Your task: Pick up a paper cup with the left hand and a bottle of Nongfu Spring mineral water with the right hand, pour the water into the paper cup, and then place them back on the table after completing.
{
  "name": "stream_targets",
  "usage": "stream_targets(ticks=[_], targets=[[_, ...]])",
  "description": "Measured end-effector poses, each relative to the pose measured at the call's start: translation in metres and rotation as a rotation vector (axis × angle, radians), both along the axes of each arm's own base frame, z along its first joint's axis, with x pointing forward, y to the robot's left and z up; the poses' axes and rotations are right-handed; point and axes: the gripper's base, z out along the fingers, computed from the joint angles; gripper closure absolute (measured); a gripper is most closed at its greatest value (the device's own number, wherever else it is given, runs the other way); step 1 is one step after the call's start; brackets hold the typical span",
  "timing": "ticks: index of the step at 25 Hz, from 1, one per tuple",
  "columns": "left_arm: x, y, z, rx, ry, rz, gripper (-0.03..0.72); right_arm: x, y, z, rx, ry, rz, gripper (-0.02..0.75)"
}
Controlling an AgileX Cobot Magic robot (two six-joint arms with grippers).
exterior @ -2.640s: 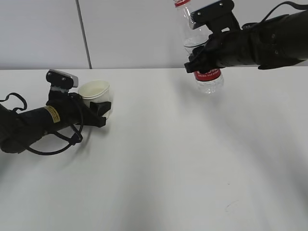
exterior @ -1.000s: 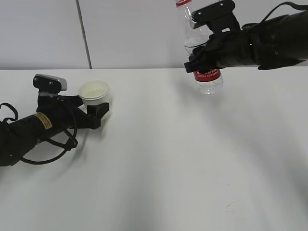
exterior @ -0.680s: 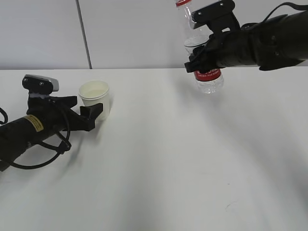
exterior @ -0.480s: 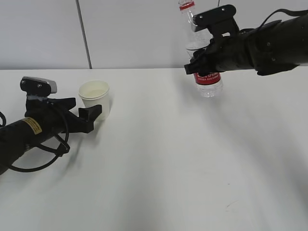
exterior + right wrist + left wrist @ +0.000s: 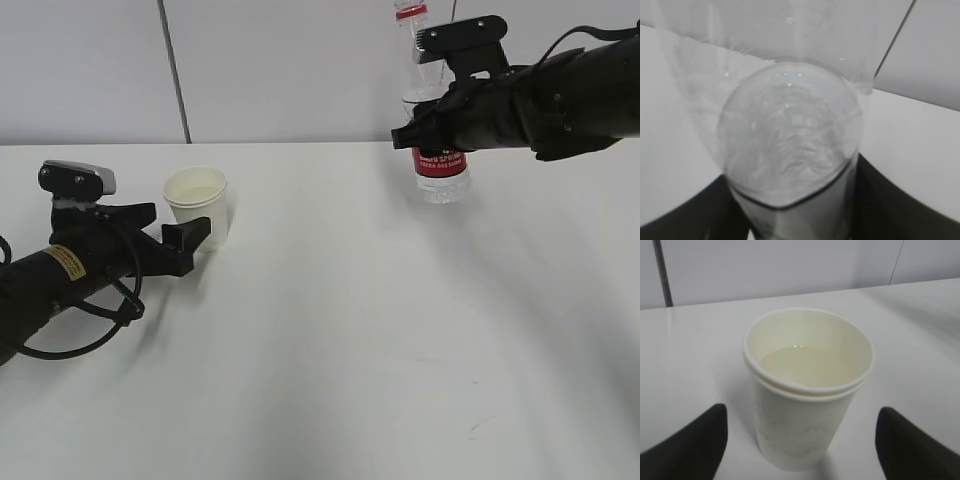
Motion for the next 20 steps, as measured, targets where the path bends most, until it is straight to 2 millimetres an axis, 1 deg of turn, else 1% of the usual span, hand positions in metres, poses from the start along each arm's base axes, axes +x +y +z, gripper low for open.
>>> stream_targets(ticks=[3, 7, 12, 15, 20], targets=[[0.0, 0.0, 0.0, -0.001, 0.0, 0.004, 0.135, 0.002, -0.008, 0.0, 0.017, 0.002, -0.029, 0.367], [0.0, 0.0, 0.0, -0.002, -0.001, 0.004, 0.135, 0.006, -0.026, -0.001, 0.038, 0.006, -0.081, 0.367], [0.0, 0.0, 0.0, -0.002, -0.001, 0.004, 0.135, 0.009, -0.045, -0.003, 0.069, 0.031, -0.077, 0.367], [0.0, 0.0, 0.0, -0.003, -0.002, 0.005, 0.135, 0.01, -0.051, -0.004, 0.07, 0.047, -0.044, 0.367], [0.0, 0.0, 0.0, -0.003, -0.002, 0.005, 0.135, 0.008, -0.048, -0.007, 0.02, 0.067, 0.075, 0.367]])
